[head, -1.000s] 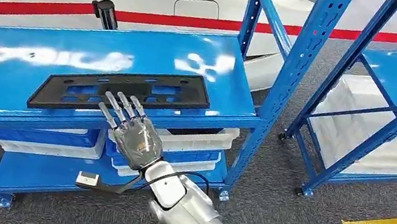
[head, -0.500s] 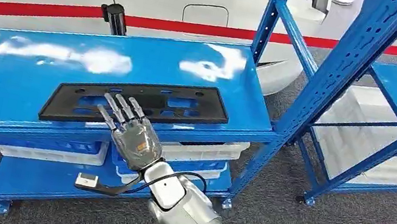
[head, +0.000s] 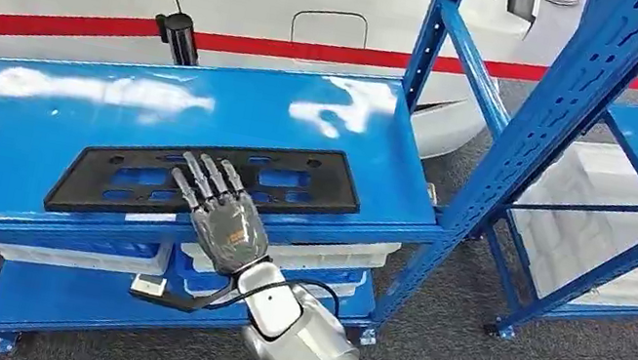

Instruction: Take the parts from the cabinet and place them on the table.

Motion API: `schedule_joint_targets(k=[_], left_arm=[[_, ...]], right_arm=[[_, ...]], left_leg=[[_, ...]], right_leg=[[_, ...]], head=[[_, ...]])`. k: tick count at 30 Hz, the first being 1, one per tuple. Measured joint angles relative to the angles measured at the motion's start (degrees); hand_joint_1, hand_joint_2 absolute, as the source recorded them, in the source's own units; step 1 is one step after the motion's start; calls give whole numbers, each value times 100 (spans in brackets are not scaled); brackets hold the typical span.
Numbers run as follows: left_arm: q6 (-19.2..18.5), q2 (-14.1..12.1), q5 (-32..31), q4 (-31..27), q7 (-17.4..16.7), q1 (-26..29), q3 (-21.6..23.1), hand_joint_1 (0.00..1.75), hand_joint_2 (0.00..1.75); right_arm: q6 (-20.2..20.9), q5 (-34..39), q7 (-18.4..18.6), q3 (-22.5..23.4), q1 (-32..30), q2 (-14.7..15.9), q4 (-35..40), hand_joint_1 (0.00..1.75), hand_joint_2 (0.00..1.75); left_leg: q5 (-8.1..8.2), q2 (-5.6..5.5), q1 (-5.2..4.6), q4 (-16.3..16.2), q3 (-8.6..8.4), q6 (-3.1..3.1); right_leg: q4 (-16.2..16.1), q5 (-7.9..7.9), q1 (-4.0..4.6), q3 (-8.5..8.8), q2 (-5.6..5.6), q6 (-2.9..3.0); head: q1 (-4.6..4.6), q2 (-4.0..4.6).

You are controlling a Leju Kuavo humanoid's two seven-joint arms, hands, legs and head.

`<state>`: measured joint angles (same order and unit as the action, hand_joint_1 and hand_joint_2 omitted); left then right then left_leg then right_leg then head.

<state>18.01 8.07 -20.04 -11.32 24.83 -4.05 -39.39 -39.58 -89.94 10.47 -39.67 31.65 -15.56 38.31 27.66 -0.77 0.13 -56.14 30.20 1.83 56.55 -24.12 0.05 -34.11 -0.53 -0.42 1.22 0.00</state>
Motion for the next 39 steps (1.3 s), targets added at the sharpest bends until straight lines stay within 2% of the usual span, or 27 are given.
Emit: schedule_joint_targets(k=[4, 6, 13, 21, 33, 34, 35, 39], left_arm=[[0, -2, -4, 0, -18, 0, 0, 0, 0], [15, -2, -18, 0, -42, -1, -2, 0, 0], [107, 0, -98, 0, -85, -1, -13, 0, 0], [142, 0, -223, 0, -109, -3, -15, 0, 0], [157, 0, -350, 0, -138, -13, -11, 0, 0], [157, 0, -356, 0, -140, -13, -11, 0, 0], [157, 0, -363, 0, -142, -13, -11, 0, 0], [170, 0, -383, 0, -166, -14, -11, 0, 0]], right_arm=[[0, 0, 103, 0, 19, 0, -72, 0, 175], [0, 0, 208, 0, 57, 2, -136, 0, 175], [-2, 0, 483, 4, 202, 15, -523, 0, 175], [-2, 0, 485, 31, 325, 13, -802, 0, 175], [-2, 96, 302, 170, 569, -118, -1211, 0, 175], [-2, 96, 302, 177, 579, -129, -1235, 58, 175], [0, 94, 302, 179, 591, -133, -1252, 155, 175], [0, 33, 326, 201, 595, -146, -1322, 164, 175]], left_leg=[[-1, 2, 2, 15, -8, -9], [0, 3, 5, 18, -9, -41], [-2, 18, 1, 17, -15, -49], [-1, 19, -12, 16, -19, -48], [-6, 22, -10, 17, -19, -56], [-8, 22, -10, 17, -20, -59], [-11, 22, -10, 17, -21, -62], [-16, 24, -10, 17, -19, -69]], right_leg=[[0, -10, 4, 0, -1, 15], [0, -10, 9, 0, -1, 16], [1, -9, 6, 10, -1, 17], [0, -9, -7, 17, 0, 17], [-1, 5, -6, 19, -1, 36], [-1, 5, -5, 19, -1, 37], [-1, 8, -5, 18, -1, 41], [-1, 16, -5, 16, -2, 54]], head=[[-2, 0], [0, 0], [0, 0], [0, 0], [0, 0], [0, 0], [0, 0], [0, 0]])
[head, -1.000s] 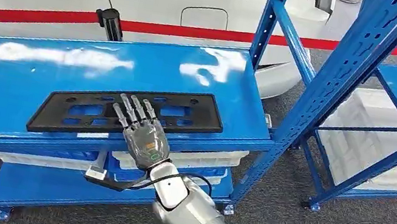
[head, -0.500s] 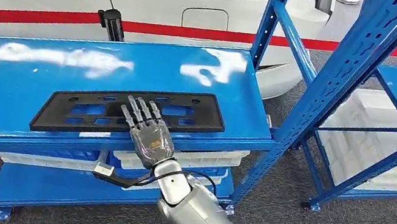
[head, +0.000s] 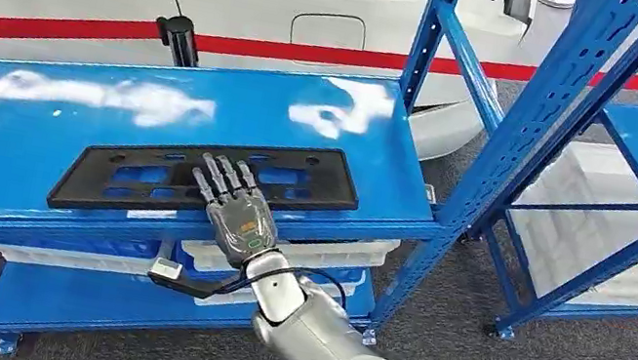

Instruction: Take the parts from the cabinet and place them on the table.

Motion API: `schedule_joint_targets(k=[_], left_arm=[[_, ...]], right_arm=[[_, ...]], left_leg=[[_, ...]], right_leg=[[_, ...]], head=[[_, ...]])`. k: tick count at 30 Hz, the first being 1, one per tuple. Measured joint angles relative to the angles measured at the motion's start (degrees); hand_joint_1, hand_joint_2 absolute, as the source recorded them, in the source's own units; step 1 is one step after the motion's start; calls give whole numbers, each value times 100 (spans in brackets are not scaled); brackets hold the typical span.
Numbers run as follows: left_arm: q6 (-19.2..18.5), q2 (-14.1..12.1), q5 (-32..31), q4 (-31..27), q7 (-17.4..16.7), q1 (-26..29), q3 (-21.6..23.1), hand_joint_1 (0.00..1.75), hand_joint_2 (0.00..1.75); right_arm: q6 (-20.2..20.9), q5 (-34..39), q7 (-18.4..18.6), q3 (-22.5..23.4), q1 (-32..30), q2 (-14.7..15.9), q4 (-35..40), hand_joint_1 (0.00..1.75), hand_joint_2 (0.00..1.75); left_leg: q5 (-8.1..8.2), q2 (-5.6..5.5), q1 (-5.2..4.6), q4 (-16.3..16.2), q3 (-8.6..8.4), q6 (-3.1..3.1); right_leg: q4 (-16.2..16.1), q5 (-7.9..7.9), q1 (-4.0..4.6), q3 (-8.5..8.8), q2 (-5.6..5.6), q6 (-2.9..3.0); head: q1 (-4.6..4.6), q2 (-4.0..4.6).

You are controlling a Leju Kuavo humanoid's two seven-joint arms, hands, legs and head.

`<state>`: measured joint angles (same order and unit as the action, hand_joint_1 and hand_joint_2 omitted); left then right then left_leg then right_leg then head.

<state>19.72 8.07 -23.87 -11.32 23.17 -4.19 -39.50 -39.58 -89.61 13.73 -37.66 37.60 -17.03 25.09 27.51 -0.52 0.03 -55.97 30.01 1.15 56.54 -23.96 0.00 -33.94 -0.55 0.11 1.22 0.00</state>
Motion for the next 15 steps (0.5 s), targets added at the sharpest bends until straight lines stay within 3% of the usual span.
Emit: schedule_joint_targets(k=[15], left_arm=[[72, 9, -17, 0, -42, -5, 2, 0, 0]], right_arm=[[0, -31, 131, -2, 93, -37, -61, 152, 175]], left_leg=[[-19, -2, -1, 1, -4, -14]], right_leg=[[-3, 16, 1, 4, 1, 24]], head=[[0, 0]])
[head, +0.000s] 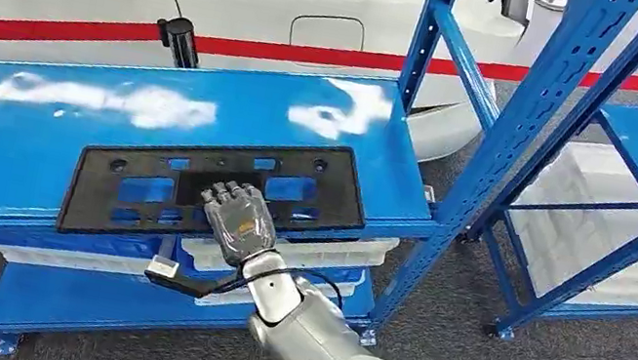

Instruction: Take the parts from the cabinet and place them on the table.

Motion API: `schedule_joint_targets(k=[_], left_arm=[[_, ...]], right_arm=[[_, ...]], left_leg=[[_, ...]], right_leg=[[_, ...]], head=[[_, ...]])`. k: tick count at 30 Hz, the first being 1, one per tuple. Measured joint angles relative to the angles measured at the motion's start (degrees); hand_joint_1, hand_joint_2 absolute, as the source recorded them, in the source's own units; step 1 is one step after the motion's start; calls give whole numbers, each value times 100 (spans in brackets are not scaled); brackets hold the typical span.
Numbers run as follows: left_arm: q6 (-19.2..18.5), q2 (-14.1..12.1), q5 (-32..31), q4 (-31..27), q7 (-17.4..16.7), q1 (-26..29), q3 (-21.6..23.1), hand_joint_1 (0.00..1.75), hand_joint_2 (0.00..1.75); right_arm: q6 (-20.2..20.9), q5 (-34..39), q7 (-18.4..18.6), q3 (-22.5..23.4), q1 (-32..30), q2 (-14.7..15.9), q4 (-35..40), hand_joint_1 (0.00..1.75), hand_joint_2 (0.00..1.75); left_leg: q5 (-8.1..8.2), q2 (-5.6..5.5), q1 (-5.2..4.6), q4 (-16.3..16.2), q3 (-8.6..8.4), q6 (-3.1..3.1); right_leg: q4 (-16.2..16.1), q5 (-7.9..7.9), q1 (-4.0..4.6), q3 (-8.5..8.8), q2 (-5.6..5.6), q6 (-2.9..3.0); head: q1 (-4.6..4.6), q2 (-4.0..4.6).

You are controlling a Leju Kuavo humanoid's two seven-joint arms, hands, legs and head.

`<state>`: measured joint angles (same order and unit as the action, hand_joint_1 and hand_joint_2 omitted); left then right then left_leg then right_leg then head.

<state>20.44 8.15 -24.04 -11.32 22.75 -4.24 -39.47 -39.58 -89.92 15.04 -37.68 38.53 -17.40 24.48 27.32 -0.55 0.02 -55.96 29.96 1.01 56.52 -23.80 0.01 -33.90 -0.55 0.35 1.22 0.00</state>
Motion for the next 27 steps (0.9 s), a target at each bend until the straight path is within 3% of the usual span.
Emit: schedule_joint_targets(k=[18, 23, 27], left_arm=[[205, 131, -68, 0, -114, -13, -44, 0, 0], [240, 138, -142, 0, -136, -15, -103, 0, 0], [245, 144, -221, 2, -170, -20, -125, 0, 0]], right_arm=[[-2, -2, 520, -383, -63, 225, 343, 175, 175], [0, -2, 525, -431, -221, 378, 993, 175, 175], [-2, -2, 272, -344, -314, 470, 1750, 175, 175]], left_leg=[[7, 5, 1, -1, 6, -2], [7, 5, 1, -2, 10, -2], [8, 5, 2, -2, 19, -3]], right_leg=[[1, -4, 1, -12, -4, -3], [1, -4, 1, -18, -4, -4], [1, -5, 1, -27, -6, -4]], head=[[0, 0], [0, 0], [0, 0]])
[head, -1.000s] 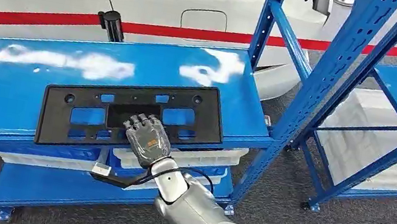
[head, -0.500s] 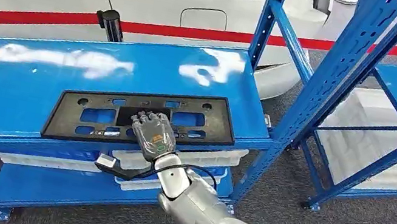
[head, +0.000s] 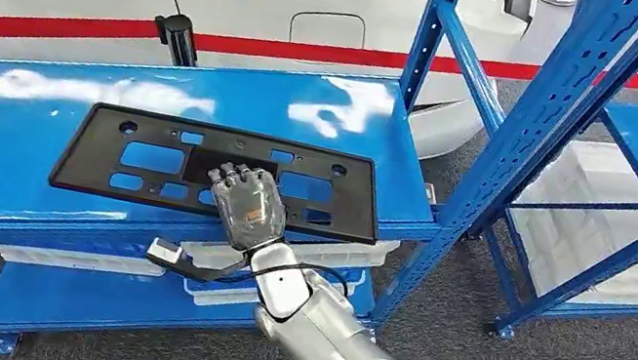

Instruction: Take the parts from the cabinet and place them on the table.

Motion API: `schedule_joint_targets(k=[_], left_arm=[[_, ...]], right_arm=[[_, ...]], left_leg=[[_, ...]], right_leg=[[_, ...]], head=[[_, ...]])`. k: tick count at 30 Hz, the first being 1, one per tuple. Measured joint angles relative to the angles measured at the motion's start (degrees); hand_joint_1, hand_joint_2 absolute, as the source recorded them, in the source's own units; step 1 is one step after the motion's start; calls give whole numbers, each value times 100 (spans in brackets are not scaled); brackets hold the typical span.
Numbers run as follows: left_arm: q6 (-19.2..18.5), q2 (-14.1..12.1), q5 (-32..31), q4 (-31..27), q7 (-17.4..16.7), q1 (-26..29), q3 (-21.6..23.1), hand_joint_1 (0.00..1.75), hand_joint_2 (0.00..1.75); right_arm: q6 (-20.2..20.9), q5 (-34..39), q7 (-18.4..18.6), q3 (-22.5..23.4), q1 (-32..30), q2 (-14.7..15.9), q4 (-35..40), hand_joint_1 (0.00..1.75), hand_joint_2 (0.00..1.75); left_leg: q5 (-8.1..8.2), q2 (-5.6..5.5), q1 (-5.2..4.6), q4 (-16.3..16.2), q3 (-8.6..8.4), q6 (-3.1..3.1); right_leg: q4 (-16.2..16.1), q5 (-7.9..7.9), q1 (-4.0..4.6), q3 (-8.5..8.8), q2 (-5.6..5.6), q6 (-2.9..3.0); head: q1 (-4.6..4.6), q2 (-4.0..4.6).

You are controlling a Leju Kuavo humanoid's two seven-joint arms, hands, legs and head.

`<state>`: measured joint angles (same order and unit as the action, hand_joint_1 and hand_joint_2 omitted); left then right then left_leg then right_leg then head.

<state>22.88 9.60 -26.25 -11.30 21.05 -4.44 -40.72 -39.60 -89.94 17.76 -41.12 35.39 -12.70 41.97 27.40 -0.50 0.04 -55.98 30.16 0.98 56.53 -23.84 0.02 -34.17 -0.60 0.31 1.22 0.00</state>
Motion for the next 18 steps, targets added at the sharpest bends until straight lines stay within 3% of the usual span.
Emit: schedule_joint_targets(k=[8, 10, 12, 13, 16, 18], left_arm=[[0, 15, -63, 0, -4, -13, -44, 0, 0], [-4, 17, -74, 0, 9, -15, -70, 0, 0], [-9, 17, -92, 0, 66, -21, -107, 0, 0], [-9, 22, -105, 0, 90, -25, -118, 0, 175], [-20, 26, -122, 0, 138, -26, -155, 0, 175], [-26, 26, -122, 0, 155, -38, -184, 0, 175]], right_arm=[[0, 352, -1560, 961, -197, -153, 1270, 175, 175], [0, 871, -2376, 1310, -233, -280, 1492, 175, 175], [0, 1930, -3373, 1739, -244, -448, 1525, 175, 175], [2, 2501, -3736, 1876, -243, -507, 1522, 175, 175], [154, 4979, -4662, 1952, -127, -601, 1323, 175, 175], [621, 6621, -5046, 1889, -92, -665, 1201, 175, 175]], left_leg=[[0, -2, 0, 1, 4, 0], [0, 0, 0, 1, 4, -1], [0, 1, 0, 1, 2, -1], [0, -2, 0, 1, 3, -1], [1, -1, 0, 2, 14, -1], [1, 2, 0, 1, 10, -1]], right_leg=[[0, 0, 0, -2, 1, 0], [0, 0, 0, -2, -1, 0], [0, 0, 0, -1, -2, 0], [0, 0, 0, -1, -1, 0], [0, 0, -1, 1, -4, 0], [0, 0, -1, 0, -12, 0]], head=[[0, 0], [0, 0], [0, 0], [0, 0], [0, 0], [0, 0]])
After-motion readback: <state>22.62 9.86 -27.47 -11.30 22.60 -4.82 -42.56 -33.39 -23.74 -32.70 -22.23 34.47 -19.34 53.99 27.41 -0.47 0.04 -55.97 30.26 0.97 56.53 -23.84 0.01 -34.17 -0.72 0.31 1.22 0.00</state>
